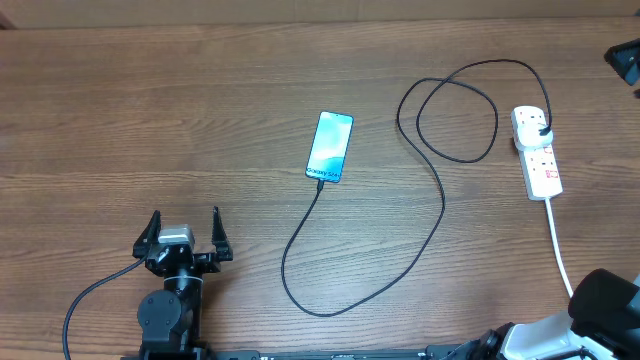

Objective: Plug charger to phone and switch on socket

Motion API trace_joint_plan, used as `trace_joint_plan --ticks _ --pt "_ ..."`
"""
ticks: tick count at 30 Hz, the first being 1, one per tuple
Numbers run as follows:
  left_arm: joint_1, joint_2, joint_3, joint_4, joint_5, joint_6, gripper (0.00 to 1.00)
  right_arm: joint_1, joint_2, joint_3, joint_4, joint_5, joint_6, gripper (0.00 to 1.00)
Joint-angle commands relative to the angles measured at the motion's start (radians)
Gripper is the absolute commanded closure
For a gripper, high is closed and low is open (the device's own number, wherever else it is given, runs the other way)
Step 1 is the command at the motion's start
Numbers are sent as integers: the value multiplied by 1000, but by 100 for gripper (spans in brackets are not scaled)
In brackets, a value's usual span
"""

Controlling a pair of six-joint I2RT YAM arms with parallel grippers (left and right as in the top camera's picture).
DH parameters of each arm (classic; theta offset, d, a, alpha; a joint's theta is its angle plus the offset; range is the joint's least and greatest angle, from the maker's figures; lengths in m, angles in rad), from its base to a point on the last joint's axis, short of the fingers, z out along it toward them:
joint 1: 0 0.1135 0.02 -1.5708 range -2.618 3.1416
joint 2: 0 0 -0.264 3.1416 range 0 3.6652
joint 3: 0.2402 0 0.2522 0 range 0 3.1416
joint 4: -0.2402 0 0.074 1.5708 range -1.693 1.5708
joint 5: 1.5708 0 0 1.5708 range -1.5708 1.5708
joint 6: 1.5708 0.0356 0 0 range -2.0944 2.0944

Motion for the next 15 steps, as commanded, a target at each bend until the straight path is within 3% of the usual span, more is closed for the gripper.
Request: trace_joint_plan --ticks 1,15 --pt "11 -9 -2 0 11 16 0 2 -8 -3 1 -1 0 0" --pt "11 -9 -2 0 11 16 0 2 0 -3 1 -1 0 0"
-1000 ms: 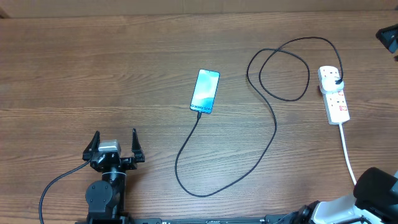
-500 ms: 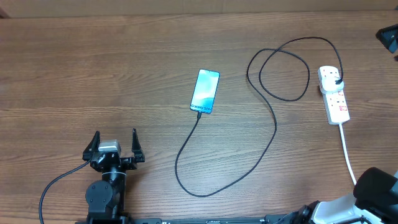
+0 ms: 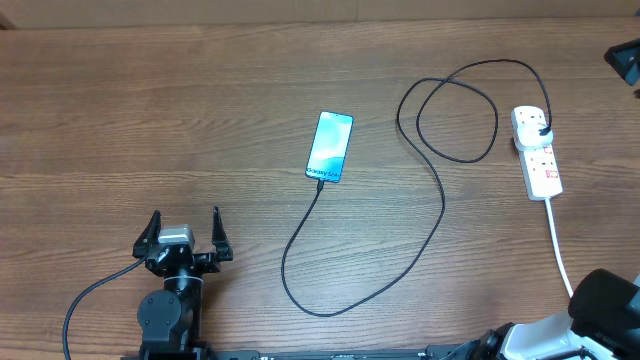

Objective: Plug charger to phone and switch on socket

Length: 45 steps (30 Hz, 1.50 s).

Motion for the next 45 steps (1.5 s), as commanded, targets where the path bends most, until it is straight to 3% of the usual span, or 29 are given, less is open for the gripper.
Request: trace_joint_plan --ticks 1,14,29,38,45 --pt "11 -9 -2 0 11 16 0 2 0 -3 2 -1 0 0" --pt "11 -9 -2 -1 11 16 0 22 -43 -3 60 85 -4 0" --pt "11 -9 -2 0 11 16 0 275 -212 -62 250 251 -4 0" --pt "11 -9 -2 0 11 16 0 296 -391 -431 515 242 0 0" --pt "11 -9 -2 0 11 16 0 345 -584 -879 908 240 0 0"
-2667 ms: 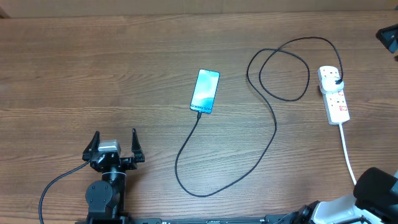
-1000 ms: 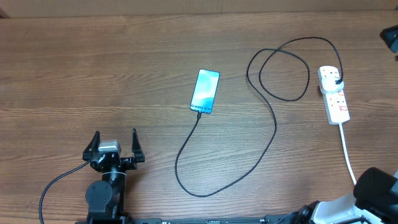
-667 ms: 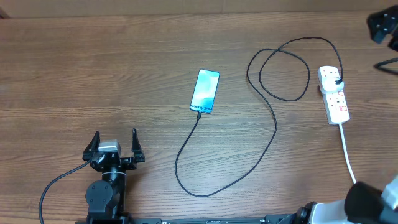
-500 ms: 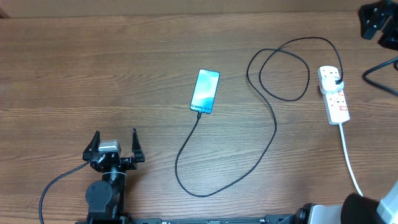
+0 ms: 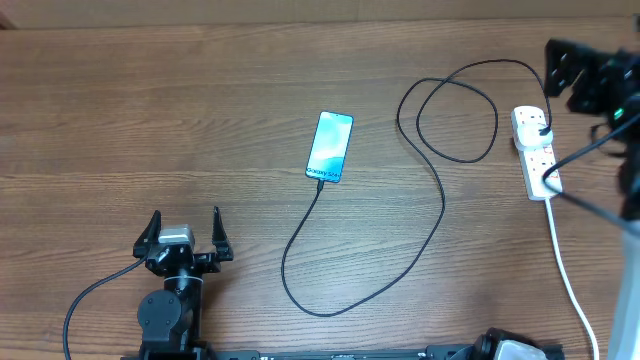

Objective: Plug charger to phone and switch on socket

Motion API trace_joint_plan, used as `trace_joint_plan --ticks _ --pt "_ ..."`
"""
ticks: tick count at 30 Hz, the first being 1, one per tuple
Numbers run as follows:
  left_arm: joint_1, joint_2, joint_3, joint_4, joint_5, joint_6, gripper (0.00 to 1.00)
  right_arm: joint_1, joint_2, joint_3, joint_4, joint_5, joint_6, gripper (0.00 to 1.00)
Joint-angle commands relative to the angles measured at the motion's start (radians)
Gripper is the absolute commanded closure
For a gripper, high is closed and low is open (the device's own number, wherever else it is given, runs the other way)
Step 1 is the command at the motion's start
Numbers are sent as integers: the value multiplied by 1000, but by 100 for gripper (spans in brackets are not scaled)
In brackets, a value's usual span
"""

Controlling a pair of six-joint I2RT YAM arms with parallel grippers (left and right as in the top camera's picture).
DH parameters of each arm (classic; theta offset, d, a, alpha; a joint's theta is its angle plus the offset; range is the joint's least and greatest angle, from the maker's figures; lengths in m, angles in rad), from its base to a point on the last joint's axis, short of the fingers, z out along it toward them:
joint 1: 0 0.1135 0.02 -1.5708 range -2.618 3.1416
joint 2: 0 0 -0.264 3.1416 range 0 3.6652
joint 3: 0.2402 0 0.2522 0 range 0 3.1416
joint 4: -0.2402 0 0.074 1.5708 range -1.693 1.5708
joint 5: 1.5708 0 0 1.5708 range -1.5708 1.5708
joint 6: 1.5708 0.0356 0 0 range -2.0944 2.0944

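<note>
The phone (image 5: pixel 330 146) lies flat mid-table with its screen lit. A black charger cable (image 5: pixel 440 215) is plugged into its near end and loops right to the charger plug (image 5: pixel 541 127) seated in the white socket strip (image 5: pixel 540 165). My right gripper (image 5: pixel 560 70) hovers just beyond the far end of the strip, its arm reaching in from the right edge; its jaws are too dark to read. My left gripper (image 5: pixel 185 233) rests open near the front left, far from the phone, with nothing between its fingers.
The strip's white lead (image 5: pixel 570 275) runs to the front right edge. A dark cable of the right arm (image 5: pixel 590 205) crosses over the strip's near end. The wooden table (image 5: pixel 150 110) extends left and back.
My right gripper, then only a dark tip at the far right edge, has moved left into view beside the far end of the socket strip. Phone, cable and left gripper are unmoved.
At both earlier moments the cable sat in the phone, the plug sat in the strip, and the right gripper showed only at the far right edge. Now that gripper is over the table by the strip. The left arm stayed parked throughout.
</note>
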Motion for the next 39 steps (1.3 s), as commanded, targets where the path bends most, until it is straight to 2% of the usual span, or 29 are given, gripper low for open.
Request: trace_joint_plan --ticks 1,7,13,24,39 --pt "11 -9 -2 -1 8 16 0 51 -116 -216 176 6 1 0" --pt "11 -9 -2 -2 8 16 0 129 -266 -593 558 10 0 0" --pt "11 -9 -2 -1 8 16 0 168 -387 -852 732 10 0 0" --pt "11 -9 -2 -1 8 16 0 173 -550 -1129 769 29 0 0" --pt "11 -9 -2 -1 8 16 0 173 -717 -1344 792 67 0 0"
